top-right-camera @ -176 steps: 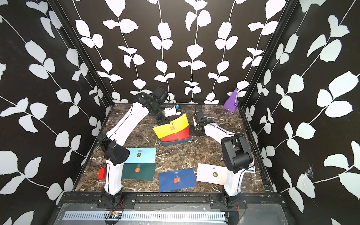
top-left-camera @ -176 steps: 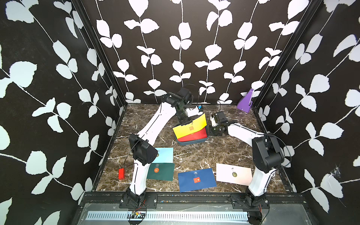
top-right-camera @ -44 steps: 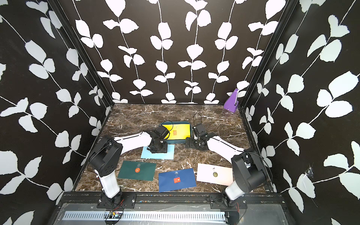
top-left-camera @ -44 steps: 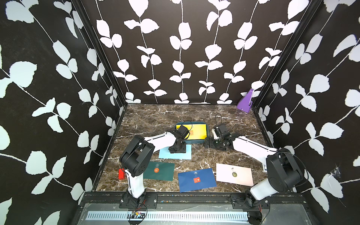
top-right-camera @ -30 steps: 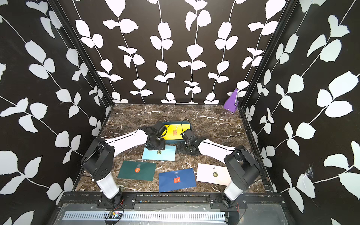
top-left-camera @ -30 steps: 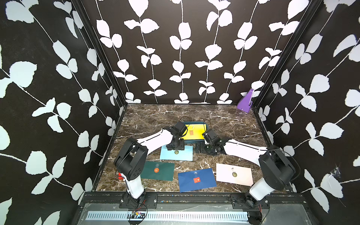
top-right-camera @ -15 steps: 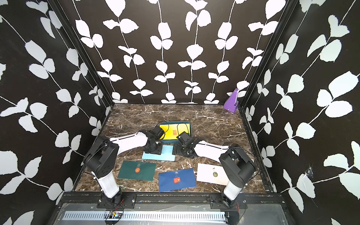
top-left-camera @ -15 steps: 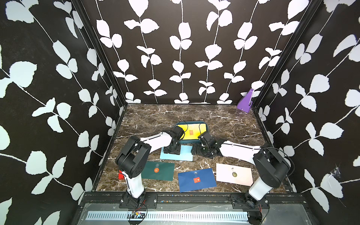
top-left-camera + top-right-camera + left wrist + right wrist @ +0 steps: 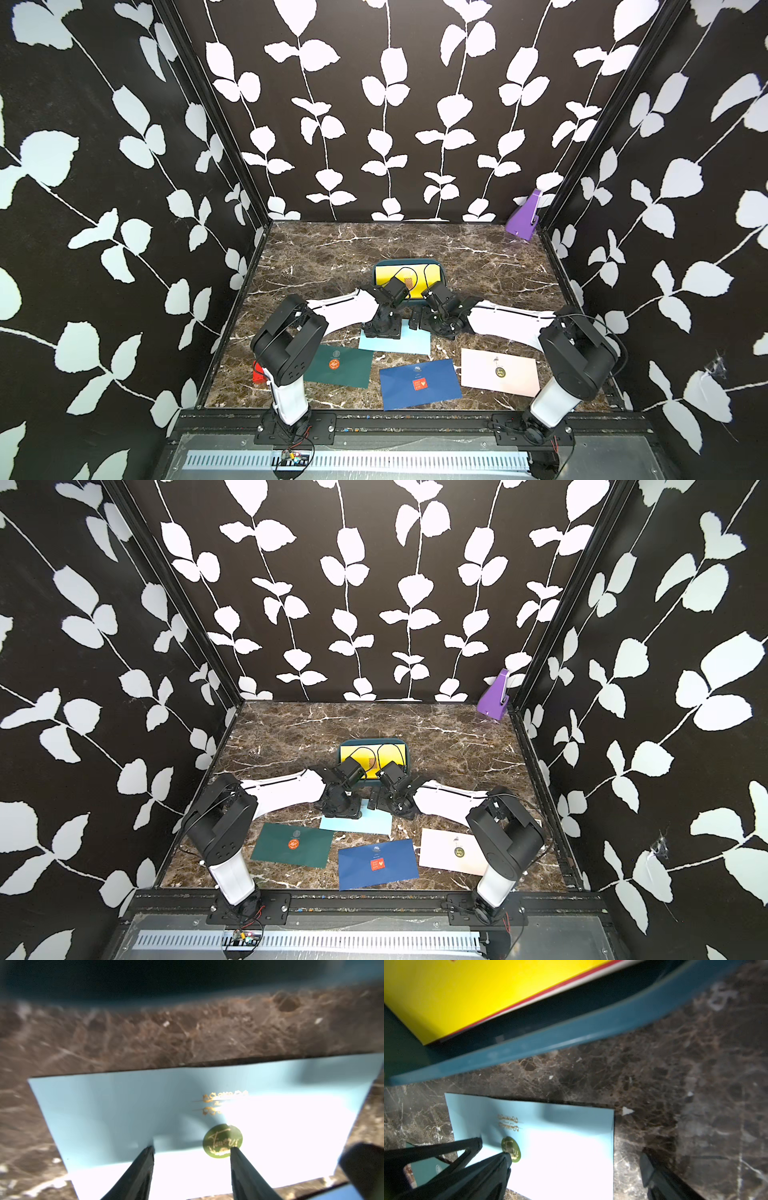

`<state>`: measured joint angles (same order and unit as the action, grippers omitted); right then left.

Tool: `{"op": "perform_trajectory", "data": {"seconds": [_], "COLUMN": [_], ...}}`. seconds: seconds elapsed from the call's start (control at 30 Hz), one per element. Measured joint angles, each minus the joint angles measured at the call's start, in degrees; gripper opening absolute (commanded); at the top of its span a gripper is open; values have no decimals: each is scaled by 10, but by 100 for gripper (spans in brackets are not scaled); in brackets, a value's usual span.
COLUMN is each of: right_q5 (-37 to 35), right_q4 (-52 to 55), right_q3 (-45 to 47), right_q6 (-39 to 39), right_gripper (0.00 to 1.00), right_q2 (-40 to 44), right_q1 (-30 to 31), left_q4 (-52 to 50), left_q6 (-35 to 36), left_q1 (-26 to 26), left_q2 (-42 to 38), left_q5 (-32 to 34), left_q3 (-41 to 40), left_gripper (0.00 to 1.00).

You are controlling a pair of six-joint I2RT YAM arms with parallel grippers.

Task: Put the sealed envelopes into the storage box
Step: Pick up the envelope from the center of the board.

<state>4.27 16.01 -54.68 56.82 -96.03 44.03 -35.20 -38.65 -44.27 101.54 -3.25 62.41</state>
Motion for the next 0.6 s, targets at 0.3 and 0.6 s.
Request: {"op": "perform_trajectory", "data": {"seconds": [0.3,0.6], "right_q5": [-9,-8], "right_q4": [29,42], "right_q3": [-5,-5], "right_q6": [0,9], "right_gripper": [99,99], "right_q2": [0,3], "right_q1": [0,4], "left_q4": [-32,-54], "left_q6": [-7,22], "left_q1": [8,50], "left_q2": [-24,-97], "left_q5": [-3,23], "left_q3": [38,4], "left_gripper": [64,65]}}
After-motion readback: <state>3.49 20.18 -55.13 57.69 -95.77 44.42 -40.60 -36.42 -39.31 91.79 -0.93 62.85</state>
